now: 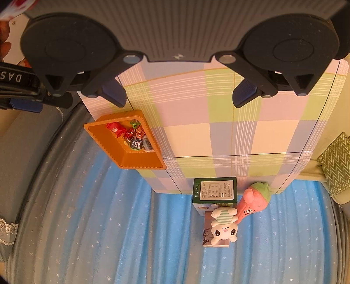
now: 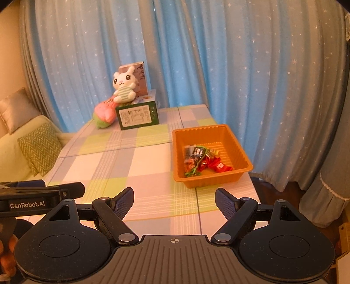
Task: Organize snacks
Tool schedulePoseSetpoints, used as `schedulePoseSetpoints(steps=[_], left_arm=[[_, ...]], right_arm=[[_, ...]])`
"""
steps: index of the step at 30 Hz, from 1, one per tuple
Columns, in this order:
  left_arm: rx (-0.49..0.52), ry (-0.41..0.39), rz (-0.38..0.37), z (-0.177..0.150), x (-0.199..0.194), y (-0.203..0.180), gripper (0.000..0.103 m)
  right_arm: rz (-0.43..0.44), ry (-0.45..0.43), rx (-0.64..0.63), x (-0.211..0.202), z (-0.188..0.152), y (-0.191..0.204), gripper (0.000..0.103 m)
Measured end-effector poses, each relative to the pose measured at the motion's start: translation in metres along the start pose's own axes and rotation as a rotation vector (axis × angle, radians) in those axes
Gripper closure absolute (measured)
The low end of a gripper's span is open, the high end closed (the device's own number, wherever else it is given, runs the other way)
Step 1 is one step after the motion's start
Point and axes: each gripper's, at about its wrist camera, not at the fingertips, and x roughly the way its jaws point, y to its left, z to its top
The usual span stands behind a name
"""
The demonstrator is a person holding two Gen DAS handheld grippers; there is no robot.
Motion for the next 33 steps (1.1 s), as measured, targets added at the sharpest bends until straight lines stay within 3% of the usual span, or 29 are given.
schedulePoseSetpoints(steps=[33], left_arm=[[0.029, -0.007, -0.003, -0.0001, 0.0033, -0.0064, 0.001]], right_arm=[[-0.015, 0.003, 0.024, 0.0035, -0.0005, -0.0055, 0.022]])
